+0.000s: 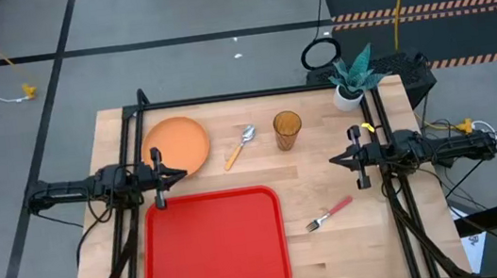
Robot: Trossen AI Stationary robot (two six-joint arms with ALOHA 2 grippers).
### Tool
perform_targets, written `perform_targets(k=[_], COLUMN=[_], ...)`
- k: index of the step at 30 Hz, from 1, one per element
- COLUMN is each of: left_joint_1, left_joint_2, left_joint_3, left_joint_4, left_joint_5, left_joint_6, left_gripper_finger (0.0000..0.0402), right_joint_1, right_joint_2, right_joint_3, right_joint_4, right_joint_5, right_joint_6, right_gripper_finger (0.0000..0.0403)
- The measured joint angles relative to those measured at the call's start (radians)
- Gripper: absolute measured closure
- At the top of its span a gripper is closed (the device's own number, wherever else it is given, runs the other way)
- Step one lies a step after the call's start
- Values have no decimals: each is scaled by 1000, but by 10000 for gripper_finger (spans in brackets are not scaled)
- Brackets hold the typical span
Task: Pick and place plate/cup/fork/spoon on tray
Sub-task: Put the orange cup on the red serving tray
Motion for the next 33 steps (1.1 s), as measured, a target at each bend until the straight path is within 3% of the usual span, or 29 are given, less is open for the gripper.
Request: perform_targets(k=[9,16,23,28,33], left_joint_1=[0,0,0,0,0], left_joint_2=[0,0,0,0,0], left_joint_3=[0,0,0,-1,-1], left_joint_4=[0,0,0,8,16], left_joint_5=[0,0,0,0,0], left_joint_6=[0,0,0,0,0], left_gripper_finger=[371,371,371,371,371], right_joint_1=[0,0,0,0,1], right_joint_2=[0,0,1,20,113], right_joint_3=[0,0,14,169,409], right_joint_4=[15,93,381,270,32], right_joint_5=[0,5,21,-33,-28], right_joint_6=[156,156,238,249,295], right_gripper_finger=[403,403,403,403,403])
